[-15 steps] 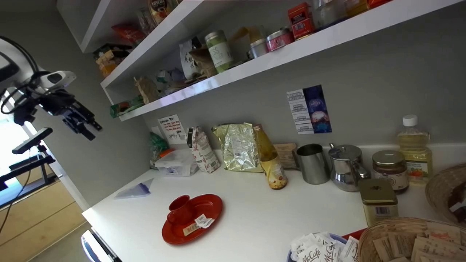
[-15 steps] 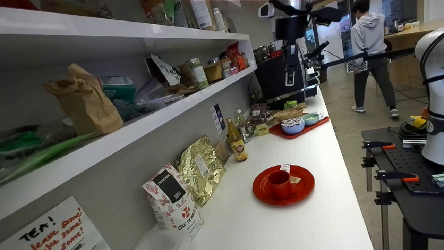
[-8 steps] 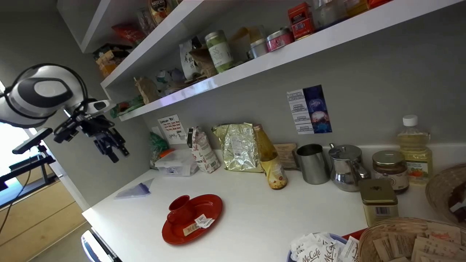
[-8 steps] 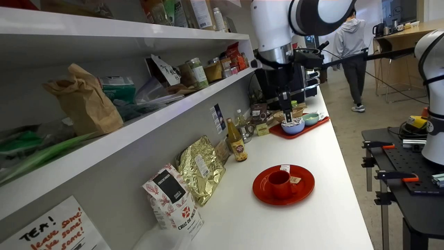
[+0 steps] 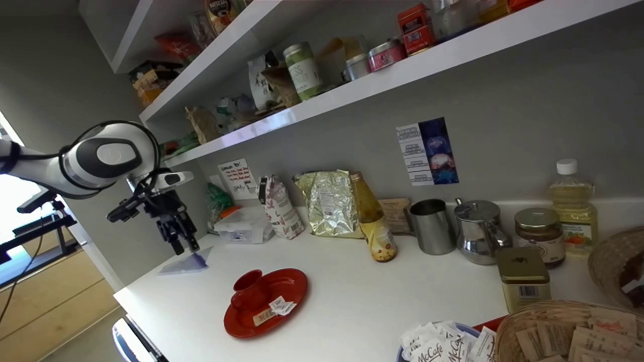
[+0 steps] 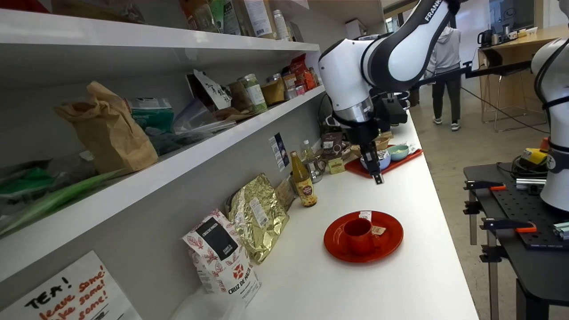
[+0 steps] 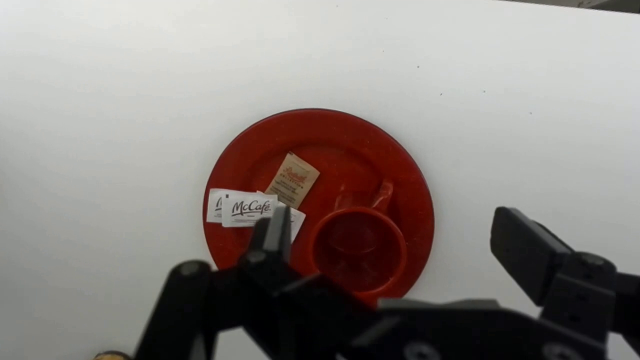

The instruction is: Remove the orange cup from the orange plate and put it on the counter

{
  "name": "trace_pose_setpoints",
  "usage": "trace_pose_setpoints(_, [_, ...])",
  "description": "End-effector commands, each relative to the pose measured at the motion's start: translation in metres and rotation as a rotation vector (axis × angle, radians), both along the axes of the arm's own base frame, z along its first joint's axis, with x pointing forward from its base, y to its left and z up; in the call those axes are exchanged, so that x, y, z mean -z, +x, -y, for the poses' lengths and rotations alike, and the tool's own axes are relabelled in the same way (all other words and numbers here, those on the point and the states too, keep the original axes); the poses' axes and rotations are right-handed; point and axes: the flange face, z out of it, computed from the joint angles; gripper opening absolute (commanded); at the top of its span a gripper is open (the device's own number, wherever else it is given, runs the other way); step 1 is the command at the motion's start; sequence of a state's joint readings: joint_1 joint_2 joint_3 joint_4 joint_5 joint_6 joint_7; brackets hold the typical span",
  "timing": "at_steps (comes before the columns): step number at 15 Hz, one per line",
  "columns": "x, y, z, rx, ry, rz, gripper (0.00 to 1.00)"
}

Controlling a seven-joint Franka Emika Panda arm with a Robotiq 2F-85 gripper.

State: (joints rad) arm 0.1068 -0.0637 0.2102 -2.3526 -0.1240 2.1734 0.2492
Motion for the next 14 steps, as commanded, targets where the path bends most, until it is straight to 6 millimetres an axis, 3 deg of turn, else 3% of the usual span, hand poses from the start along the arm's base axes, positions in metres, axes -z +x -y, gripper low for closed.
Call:
trace_pose_setpoints(1, [0.018,0.018,0.011,0.076,0.003,0.021,1.0])
trace_pose_setpoints(9, [-0.004,0.079,0.024,0.186,-0.017,0.156,1.0])
trace_pose_setpoints(11, [0.007,0.087,0.019,0.185,-0.025,0.146,1.0])
trace_pose_setpoints(14, [0.043,0.086,0.009,0.174,-0.041,0.093,1.0])
